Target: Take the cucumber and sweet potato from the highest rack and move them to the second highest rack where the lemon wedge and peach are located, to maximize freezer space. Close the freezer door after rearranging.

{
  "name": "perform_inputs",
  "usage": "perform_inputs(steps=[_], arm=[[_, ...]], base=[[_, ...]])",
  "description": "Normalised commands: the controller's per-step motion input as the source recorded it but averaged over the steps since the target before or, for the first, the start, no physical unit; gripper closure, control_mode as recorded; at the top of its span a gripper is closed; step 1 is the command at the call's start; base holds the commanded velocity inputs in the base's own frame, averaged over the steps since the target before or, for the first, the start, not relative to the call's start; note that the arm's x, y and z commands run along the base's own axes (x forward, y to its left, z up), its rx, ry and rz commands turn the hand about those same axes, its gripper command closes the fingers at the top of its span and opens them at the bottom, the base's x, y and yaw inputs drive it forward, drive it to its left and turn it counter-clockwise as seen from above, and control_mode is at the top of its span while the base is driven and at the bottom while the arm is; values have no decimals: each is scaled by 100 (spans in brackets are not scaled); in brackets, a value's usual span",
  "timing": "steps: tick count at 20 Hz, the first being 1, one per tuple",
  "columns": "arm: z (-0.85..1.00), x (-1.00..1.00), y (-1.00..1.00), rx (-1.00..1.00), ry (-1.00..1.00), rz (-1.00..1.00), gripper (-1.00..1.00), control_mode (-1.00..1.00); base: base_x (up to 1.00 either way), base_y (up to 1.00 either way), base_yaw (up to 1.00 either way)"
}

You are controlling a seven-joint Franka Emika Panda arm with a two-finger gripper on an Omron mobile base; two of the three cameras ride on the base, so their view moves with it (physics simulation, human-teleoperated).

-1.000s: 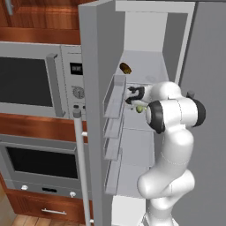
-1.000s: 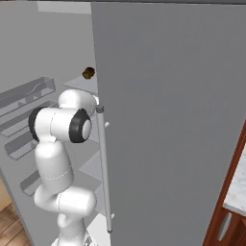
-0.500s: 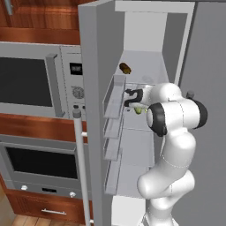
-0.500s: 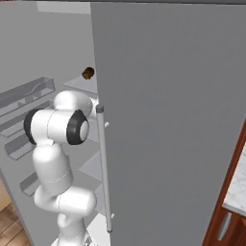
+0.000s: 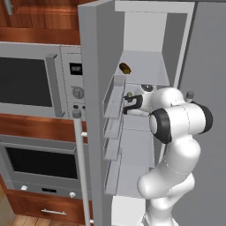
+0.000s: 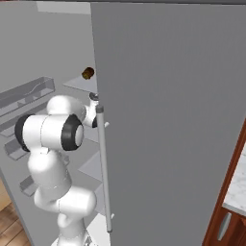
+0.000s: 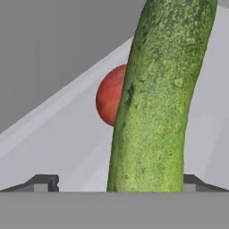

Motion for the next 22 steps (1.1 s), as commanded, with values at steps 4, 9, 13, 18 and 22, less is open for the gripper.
perform_inputs(steps=[4,9,13,18,22], arm=[[-6,-23,10,0,-4,0,-100,-100],[15,-21,-1,0,-26,-2,-100,-100],[28,-18,-1,0,-14,-6,-100,-100],[26,-57,-2,0,-12,-4,-100,-100],[40,-91,0,0,-6,-8,-100,-100]], base=[[0,0,0],[0,0,0],[0,0,0],[0,0,0],[0,0,0]])
